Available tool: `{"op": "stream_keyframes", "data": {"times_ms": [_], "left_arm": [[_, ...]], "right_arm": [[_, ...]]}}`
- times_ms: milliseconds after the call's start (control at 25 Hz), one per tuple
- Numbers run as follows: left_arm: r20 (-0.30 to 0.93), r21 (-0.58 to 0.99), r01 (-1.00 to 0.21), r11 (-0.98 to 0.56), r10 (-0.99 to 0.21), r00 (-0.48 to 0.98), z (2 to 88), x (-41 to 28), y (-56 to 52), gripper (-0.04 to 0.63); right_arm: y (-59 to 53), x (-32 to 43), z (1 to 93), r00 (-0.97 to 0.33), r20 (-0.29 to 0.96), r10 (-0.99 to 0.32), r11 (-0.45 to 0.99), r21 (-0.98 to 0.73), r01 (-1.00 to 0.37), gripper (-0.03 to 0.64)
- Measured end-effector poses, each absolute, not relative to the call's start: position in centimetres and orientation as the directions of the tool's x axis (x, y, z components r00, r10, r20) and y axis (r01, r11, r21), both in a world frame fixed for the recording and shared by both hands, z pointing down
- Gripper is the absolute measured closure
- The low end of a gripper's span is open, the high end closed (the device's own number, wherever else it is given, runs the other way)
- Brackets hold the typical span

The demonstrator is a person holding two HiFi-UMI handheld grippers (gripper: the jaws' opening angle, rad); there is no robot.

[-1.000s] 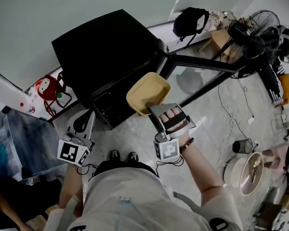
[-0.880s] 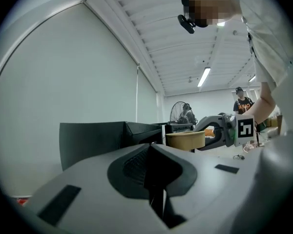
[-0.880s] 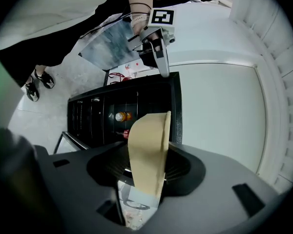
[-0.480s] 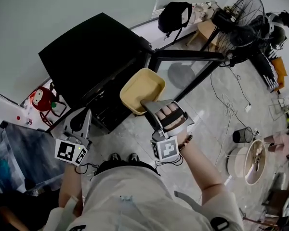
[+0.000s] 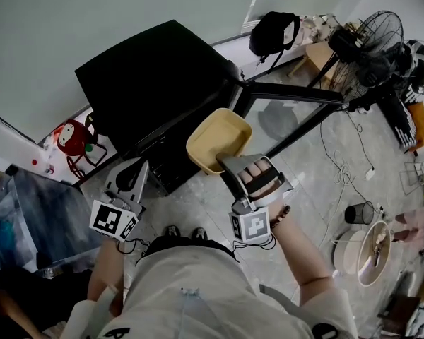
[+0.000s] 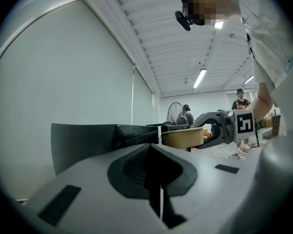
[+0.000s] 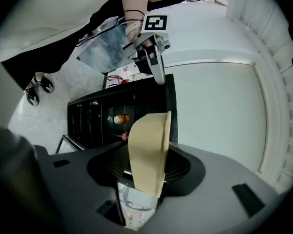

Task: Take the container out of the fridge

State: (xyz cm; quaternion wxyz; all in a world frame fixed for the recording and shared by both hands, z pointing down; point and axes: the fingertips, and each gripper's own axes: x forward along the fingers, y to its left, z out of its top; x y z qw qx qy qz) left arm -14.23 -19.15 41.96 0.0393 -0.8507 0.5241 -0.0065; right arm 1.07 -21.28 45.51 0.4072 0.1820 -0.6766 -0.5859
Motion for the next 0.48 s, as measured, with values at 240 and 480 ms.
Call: {"op": "stream_keyframes", "data": {"times_ms": [240,480], "left_arm": [[-0.030,-0.069,-0.889,-0.453,-0.890,0.455,42.18,-14.21,-19.17,0.589],[-0.029,-0.070,-0.884,-0.462,-0.885,0.464,42.17,-13.94,-18.98,0.589]], "right_arm": [[-21.10,0.65,45.15,-0.613,0.328,-0.719,0.233,0.945,0.231,0.410],[-20.72,0.81,45.52,-0.608,0.351,-0.712,0.263,0.936,0.233,0.411]]}}
